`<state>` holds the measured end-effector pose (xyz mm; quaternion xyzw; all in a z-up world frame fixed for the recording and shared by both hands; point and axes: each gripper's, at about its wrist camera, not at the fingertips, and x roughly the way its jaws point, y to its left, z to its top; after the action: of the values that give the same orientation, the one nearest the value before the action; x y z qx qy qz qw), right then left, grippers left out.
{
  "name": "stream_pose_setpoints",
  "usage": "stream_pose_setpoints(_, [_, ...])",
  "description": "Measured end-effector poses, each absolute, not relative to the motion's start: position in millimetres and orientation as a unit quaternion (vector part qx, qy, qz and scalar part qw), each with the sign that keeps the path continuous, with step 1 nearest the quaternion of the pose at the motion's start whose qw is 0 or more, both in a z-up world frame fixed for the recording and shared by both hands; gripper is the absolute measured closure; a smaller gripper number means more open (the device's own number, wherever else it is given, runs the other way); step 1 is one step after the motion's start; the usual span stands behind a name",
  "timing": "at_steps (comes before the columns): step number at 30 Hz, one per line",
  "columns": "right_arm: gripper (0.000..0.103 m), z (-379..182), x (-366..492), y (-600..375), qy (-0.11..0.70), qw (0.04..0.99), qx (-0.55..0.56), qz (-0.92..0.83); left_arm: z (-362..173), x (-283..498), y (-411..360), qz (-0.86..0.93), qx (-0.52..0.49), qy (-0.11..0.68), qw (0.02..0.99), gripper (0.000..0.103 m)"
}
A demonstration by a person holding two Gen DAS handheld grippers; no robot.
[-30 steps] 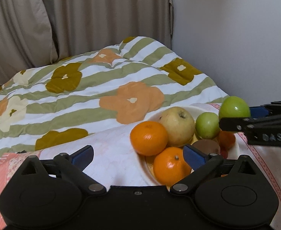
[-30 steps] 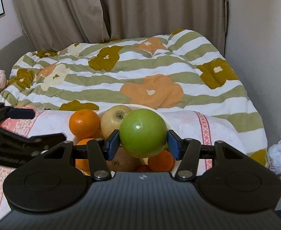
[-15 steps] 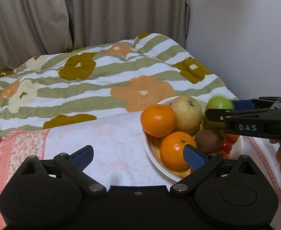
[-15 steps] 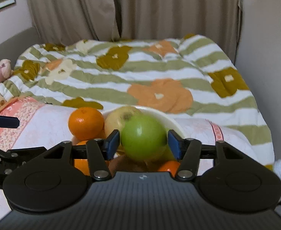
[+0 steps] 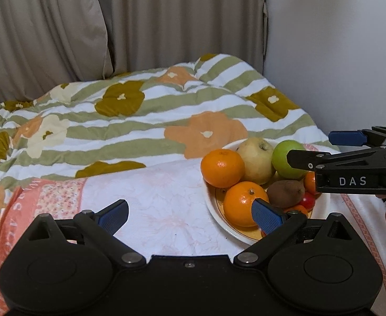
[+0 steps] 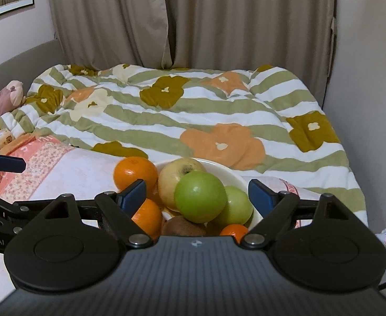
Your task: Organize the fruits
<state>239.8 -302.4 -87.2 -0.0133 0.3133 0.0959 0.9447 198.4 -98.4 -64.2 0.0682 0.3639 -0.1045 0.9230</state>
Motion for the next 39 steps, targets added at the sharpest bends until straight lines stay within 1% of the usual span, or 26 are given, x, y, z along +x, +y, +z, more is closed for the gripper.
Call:
stream_pose_setpoints(8, [0.004,-41.5,180.3,-283.1,0.294,0.953,-0.018,0.069,-26.9,150.4,-74.1,-0.100,0.061,0.328,0.938,0.002])
stream_pose_setpoints(13, [0.003,-15.4,137.0,-272.7,0.299,0.953,-0.007,0.049,-2.8,112.4,-57.1,-0.093,0.056,0.303,0.947,0.002])
stream_pose_setpoints(19, [0.000,5.3,88.7,-264.1,0.310,0.950,0.005,0.028,13.9,75.6,-40.6,-0.083,0.040,0.297,0.951,0.001])
stream_pose_setpoints(23, [0.000,12.8,61.7,-260.5,0.303,0.953,0.003,0.014,16.6,56.9,-30.5,-0.073,0.027,0.293,0.953,0.000])
stream_pose_setpoints(29, [0.000,10.7,35.4,-251.2,0.322,0.947,-0.005,0.006,13.6,40.2,-21.0,-0.054,0.027,0.301,0.952,0.000])
stream_pose_setpoints(39, [0.000,6.0,19.4,-241.8,0.334,0.943,0.002,0.003,7.3,27.1,-14.7,-0.049,0.034,0.313,0.948,0.000])
